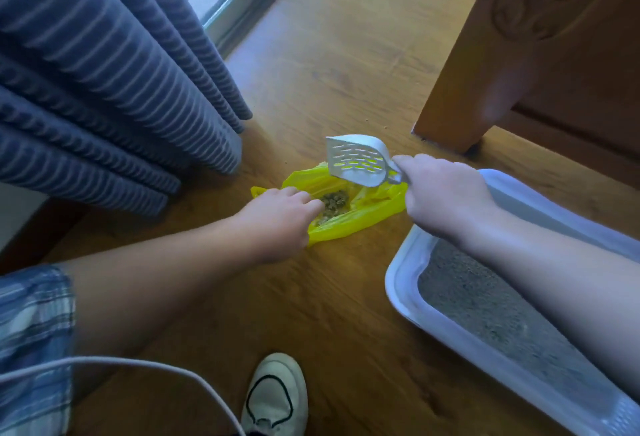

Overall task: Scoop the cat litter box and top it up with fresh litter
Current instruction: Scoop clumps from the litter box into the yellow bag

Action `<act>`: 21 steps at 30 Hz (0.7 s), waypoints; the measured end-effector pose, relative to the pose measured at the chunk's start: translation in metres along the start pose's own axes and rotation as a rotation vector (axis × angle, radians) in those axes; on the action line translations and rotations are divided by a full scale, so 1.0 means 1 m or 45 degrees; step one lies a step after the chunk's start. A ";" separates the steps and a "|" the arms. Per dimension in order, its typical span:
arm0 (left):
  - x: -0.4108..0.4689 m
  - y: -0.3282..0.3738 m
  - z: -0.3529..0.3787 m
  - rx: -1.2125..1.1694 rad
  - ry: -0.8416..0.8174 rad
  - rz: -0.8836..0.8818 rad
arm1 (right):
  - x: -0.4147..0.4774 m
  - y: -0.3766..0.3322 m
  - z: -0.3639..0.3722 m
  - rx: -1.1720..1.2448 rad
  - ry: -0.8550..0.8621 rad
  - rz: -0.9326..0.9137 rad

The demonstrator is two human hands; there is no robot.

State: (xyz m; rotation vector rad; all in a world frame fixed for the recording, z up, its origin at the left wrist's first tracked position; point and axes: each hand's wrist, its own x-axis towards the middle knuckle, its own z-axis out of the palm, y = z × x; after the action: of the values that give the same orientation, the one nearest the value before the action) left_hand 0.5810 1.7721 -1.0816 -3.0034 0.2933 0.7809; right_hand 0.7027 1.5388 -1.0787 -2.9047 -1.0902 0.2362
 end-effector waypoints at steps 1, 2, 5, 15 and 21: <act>0.007 0.007 -0.003 -0.014 0.044 0.039 | -0.004 0.008 -0.004 0.043 0.042 0.029; 0.015 0.014 -0.007 -0.022 0.102 0.092 | -0.009 0.016 -0.009 0.094 0.075 0.068; 0.040 0.047 -0.027 -0.060 0.282 0.277 | -0.030 0.048 -0.027 0.240 0.093 0.232; 0.089 0.196 -0.032 0.072 0.160 1.022 | -0.153 0.164 -0.070 0.275 -0.363 0.623; 0.083 0.239 -0.009 0.204 -0.446 1.139 | -0.210 0.190 -0.060 -0.042 -0.866 0.647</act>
State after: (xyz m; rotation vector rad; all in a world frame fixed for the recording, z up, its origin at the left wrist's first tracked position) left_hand 0.6120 1.5223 -1.1083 -2.4227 1.6239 1.2035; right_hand 0.6792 1.2590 -1.0069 -3.1425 -0.3281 1.2931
